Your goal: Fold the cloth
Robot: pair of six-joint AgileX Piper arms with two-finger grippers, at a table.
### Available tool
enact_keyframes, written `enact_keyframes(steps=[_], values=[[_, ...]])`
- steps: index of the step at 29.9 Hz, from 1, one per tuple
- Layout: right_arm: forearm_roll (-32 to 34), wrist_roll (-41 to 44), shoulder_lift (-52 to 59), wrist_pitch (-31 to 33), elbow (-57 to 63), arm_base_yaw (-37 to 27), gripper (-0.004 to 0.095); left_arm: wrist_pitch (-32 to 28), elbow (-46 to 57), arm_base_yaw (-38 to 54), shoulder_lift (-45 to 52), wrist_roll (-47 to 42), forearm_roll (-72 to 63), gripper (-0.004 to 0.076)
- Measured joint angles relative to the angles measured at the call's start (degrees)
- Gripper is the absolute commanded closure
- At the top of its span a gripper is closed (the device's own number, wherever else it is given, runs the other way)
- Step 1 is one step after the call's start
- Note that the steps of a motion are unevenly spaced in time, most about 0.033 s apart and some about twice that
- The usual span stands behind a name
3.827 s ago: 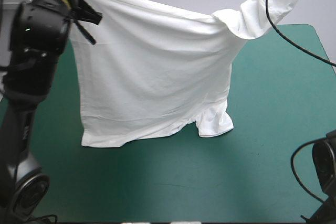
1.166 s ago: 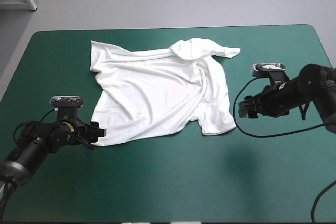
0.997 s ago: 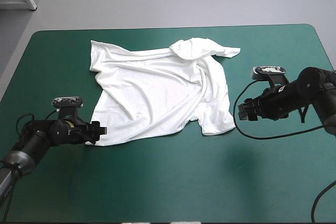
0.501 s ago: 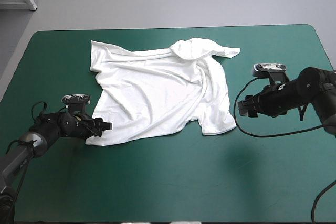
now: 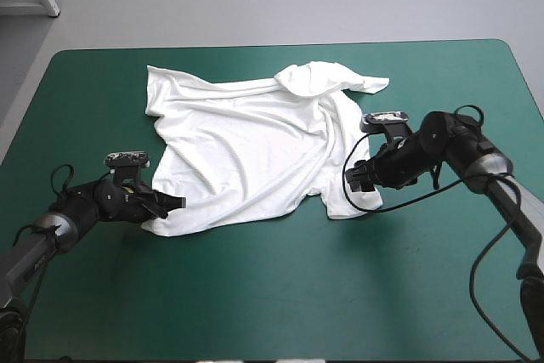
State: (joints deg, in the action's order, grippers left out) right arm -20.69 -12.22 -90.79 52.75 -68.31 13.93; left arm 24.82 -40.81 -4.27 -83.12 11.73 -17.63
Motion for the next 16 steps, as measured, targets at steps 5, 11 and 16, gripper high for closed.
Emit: enact_keyframes(steps=[5, 11, 16], values=[[3.99, 3.12, -5.56, -1.61, 0.0, 1.05, 0.0315, 0.0, 0.0, 0.0, 0.0, 0.0, 0.0, 0.0702], [5.48, 3.42, -9.13, -2.01, -0.34, 2.27, 0.0644, -0.02, 0.0, 0.0, -0.06, 0.0, 0.0, 0.0702], [5.57, 2.21, -9.53, -2.69, -0.63, 3.35, 0.092, -0.08, 0.0, 0.0, 0.0, 0.0, 0.0, 0.0702]])
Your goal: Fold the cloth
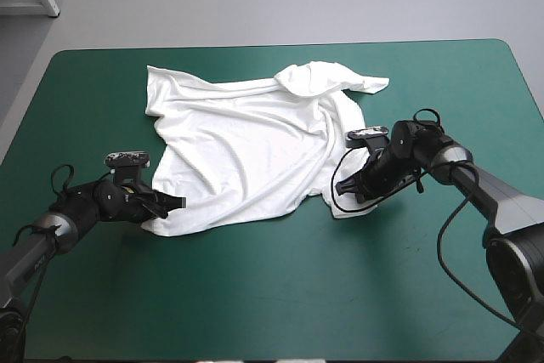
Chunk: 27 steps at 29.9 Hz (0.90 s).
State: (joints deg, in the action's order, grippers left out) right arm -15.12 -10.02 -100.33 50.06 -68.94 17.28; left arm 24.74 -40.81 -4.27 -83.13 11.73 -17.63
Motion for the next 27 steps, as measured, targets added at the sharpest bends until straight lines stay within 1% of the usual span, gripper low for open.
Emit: enact_keyframes(steps=[4, 8, 11, 13, 16, 19, 22, 23, 27], values=[[0.42, -0.38, 0.62, -0.59, 0.07, 0.18, 0.0921, 1.31, -1.02, 0.0, 0.49, 0.0, 0.12, 0.0702], [2.37, 1.33, 4.56, -2.84, -0.69, 0.26, 0.0921, 6.47, -4.06, 0.0, 1.41, 0.0, 0.7, 0.0703], [5.8, 4.09, 9.11, -3.47, -3.91, 0.26, 0.0921, 8.71, -8.78, 0.0, 3.31, 0.0, 1.91, 0.0703], [9.33, 6.24, 11.95, -2.9, -7.23, 0.29, 0.0921, 9.62, -12.95, 0.0, 5.04, 0.0, 2.73, 0.0703], [15.61, 9.5, 15.15, -1.2, -13.23, 0.33, 0.0921, 11.97, -20.73, 0.0, 7.3, 0.0, 4.5, 0.0703], [19.95, 10.98, 17.51, 1.66, -20.58, 0.33, 0.0921, 15.74, -29.67, 0.0, 8.47, 0.0, 5.87, 0.0703], [21.92, 11.36, 19.26, 3.78, -28.3, 0.35, 0.0921, 20.1, -40.06, 0.0, 8.61, 0.0, 7.16, 0.0703], [22.41, 11.36, 19.84, 4.36, -32.66, 0.35, 0.0921, 21.43, -43.95, 0.0, 8.61, 0.08, 7.44, 0.0703], [23.19, 11.05, 20.96, 5.43, -44.25, 0.35, 0.0921, 24.33, -59.46, 0.0, 8.61, 1.12, 7.7, 0.0703]])
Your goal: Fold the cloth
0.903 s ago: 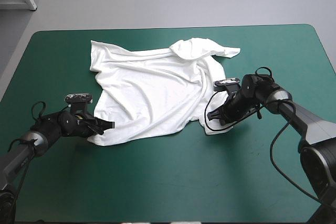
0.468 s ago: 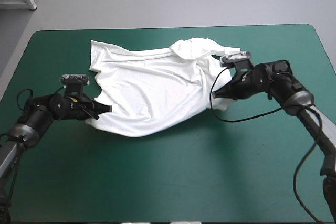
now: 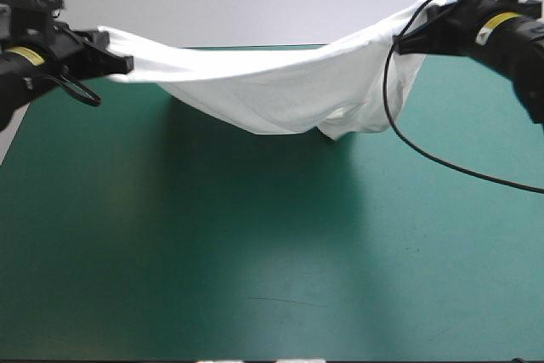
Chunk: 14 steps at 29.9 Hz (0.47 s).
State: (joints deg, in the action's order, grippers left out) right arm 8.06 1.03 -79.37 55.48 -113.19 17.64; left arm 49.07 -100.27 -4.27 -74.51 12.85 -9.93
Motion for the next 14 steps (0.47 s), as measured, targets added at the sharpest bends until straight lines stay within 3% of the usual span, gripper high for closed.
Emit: enact_keyframes(steps=[8, 14], values=[[2.35, -5.22, 0.87, -0.39, -20.49, 0.0, 0.0922, 1.69, -27.56, 0.0, 0.91, 0.26, 4.17, 0.0703], [1.15, -5.97, 1.0, -0.57, -27.83, 0.12, 0.0922, 5.43, -36.98, -0.05, 1.97, -0.91, 7.96, 0.0705]])
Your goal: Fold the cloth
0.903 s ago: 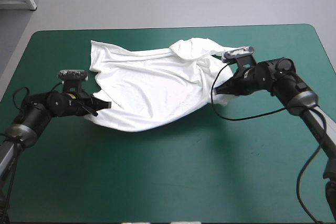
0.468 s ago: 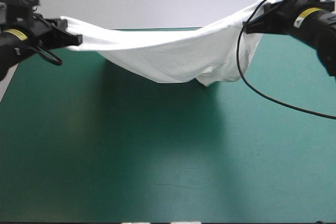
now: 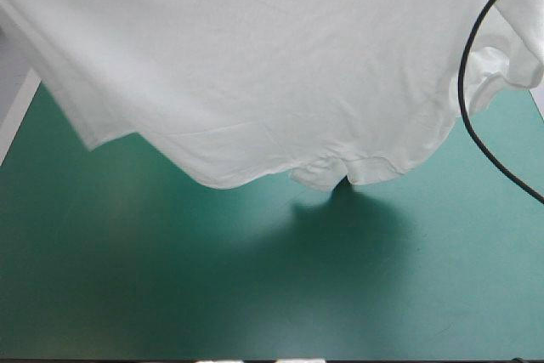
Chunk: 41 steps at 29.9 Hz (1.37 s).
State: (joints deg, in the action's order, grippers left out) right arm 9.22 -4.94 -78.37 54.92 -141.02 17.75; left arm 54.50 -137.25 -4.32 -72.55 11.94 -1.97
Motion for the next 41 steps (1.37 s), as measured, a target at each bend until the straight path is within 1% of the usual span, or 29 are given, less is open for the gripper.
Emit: enact_keyframes(steps=[6, 10, 14, 17, 20, 24, 27, 32, 35, 37, 39, 41], values=[[-4.21, -2.26, 0.43, -0.64, -2.2, 0.12, 0.0922, 3.15, -2.45, -0.05, 0.0, -0.05, 3.35, 0.0705], [-5.72, -2.45, 0.1, -3.24, -2.32, 0.12, 0.0922, 3.38, -2.46, -0.05, -0.55, -0.05, 6.14, 0.0705], [-5.36, -2.45, -4.34, -5.49, -2.82, 0.12, 0.0922, 2.86, -1.85, -0.05, -3.29, -0.05, 7.43, 0.0705], [-4.56, -2.45, -9.49, -6.56, -2.82, 0.12, 0.0922, 2.55, 0.21, -0.05, -7.69, -0.26, 8.67, 0.0704], [-4.08, -2.39, -15.98, -6.43, -2.55, 0.12, 0.0922, 2.95, 3.04, -0.05, -14.33, -0.43, 8.98, 0.0704], [-3.49, -2.22, -25.17, -5.26, -2.25, 0.12, 0.0922, 5.55, 5.58, -0.05, -24.65, -0.45, 8.87, 0.0704], [-3.49, -2.2, -30.88, -5.13, -2.24, 0.12, 0.0921, 6.3, 5.77, -0.05, -29.99, -0.53, 8.96, 0.0705], [-3.55, -2.2, -40.24, -6.99, -2.12, 0.12, 0.0921, 6.35, 5.77, -0.05, -36.39, -0.71, 11.5, 0.0705], [-5.0, -2.2, -44.85, -8.47, -1.85, 0.01, 0.0917, 6.61, 5.77, -0.05, -40.19, -2.28, 15.97, 0.0705], [-6.08, -2.2, -48.06, -9.73, -1.72, -0.18, 0.0882, 7.07, 5.77, -0.05, -42.23, -3.43, 20.38, 0.0705], [-7.43, -2.35, -50.82, -11.42, -1.7, -0.36, 0.0797, 7.36, 5.77, -0.05, -44.21, -4.92, 24.69, 0.0705], [-9.22, -3.12, -52.8, -12.53, -1.64, -0.38, 0.0628, 7.36, 5.77, 0.0, -46.01, -6.85, 27.22, 0.0704]])
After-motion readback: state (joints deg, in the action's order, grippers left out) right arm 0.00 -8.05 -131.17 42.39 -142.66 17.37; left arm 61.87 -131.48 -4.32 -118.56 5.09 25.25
